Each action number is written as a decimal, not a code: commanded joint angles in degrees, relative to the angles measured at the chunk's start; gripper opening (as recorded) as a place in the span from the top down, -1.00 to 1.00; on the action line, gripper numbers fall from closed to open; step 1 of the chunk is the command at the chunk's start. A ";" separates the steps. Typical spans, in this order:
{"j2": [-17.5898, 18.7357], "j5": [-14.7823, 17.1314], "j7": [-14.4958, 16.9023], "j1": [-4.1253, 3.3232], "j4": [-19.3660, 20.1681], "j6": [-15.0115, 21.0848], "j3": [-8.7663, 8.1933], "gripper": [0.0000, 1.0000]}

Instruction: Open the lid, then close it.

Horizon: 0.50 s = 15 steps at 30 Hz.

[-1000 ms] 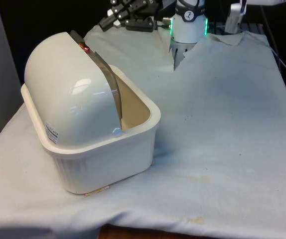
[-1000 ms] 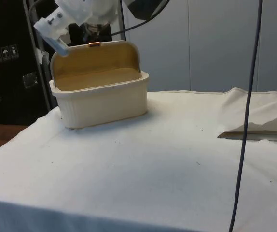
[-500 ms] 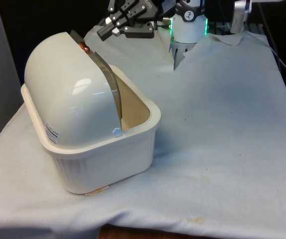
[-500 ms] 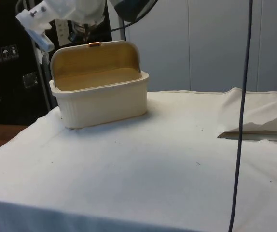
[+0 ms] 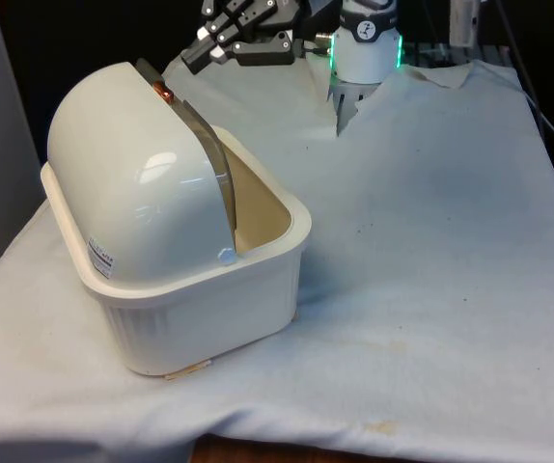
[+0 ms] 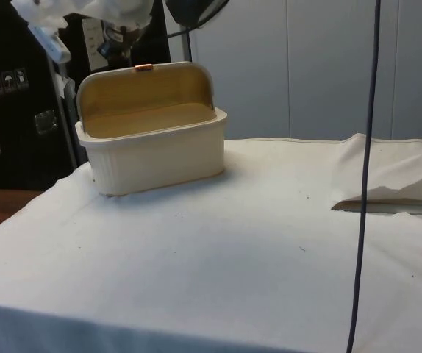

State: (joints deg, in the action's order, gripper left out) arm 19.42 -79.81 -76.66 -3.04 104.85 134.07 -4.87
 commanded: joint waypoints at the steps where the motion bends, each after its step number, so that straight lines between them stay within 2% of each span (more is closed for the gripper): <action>1: -0.34 1.09 0.40 0.40 0.11 0.80 0.06 1.00; 5: -0.74 2.69 0.40 0.34 -0.06 0.74 -0.17 1.00; 6: -0.57 1.95 0.06 0.00 -0.17 0.00 -0.29 1.00; 7: -0.80 2.92 0.34 0.34 -0.11 0.74 -0.23 1.00; 13: -0.80 4.98 0.06 0.52 -0.74 1.20 -0.57 1.00; 14: -0.86 4.47 0.00 0.00 -0.69 0.17 -0.74 1.00; 15: -0.74 5.27 0.00 0.52 -0.80 1.38 -0.69 1.00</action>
State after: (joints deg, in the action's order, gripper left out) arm 18.62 -74.94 -76.66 -2.98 104.11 134.42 -5.73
